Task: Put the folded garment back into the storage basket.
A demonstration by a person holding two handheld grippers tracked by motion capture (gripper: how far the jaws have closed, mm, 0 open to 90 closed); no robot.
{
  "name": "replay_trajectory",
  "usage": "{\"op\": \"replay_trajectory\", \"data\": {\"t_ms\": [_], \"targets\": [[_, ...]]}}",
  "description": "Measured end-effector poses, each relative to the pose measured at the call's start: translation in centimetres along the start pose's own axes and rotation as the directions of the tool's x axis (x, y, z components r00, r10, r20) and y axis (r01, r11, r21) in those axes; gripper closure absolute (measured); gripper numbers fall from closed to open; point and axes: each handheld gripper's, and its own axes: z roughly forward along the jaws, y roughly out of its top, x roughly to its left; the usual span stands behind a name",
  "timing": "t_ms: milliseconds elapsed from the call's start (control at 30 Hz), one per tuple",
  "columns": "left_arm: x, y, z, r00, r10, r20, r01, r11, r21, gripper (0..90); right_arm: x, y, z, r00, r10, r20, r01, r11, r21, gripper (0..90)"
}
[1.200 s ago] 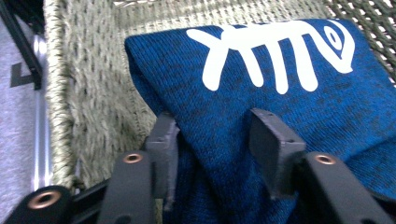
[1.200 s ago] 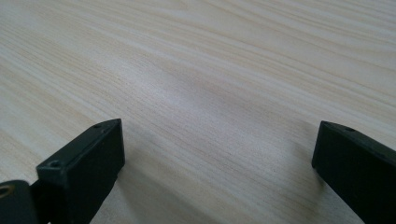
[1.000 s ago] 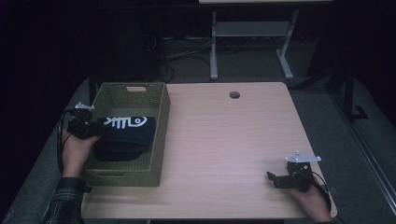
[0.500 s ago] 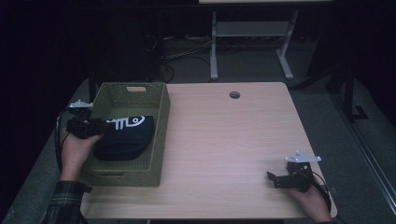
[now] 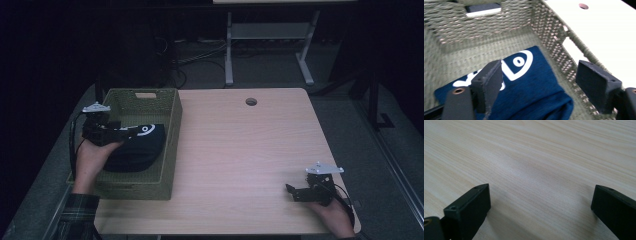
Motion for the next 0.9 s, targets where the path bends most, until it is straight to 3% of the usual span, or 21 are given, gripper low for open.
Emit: {"op": "replay_trajectory", "data": {"t_ms": [233,500,900], "targets": [[-2.9,0.9,1.2,0.9965,0.036,0.075,-0.036,0.9993,-0.013,16.2,0.0,0.0,0.0,1.0,-0.001,0.002,0.001,1.0,-0.001,2.0],[-5.7,1.0,2.3,0.9903,0.061,0.125,-0.057,0.9978,-0.035,16.0,0.0,0.0,0.0,1.0,0.0,0.002,0.0,1.0,0.0,2.0],[-10.4,0.6,4.5,0.9735,0.092,0.209,-0.081,0.9949,-0.06,16.1,0.0,0.0,0.0,1.0,-0.002,0.0,0.002,1.0,-0.001,2.0]]}}
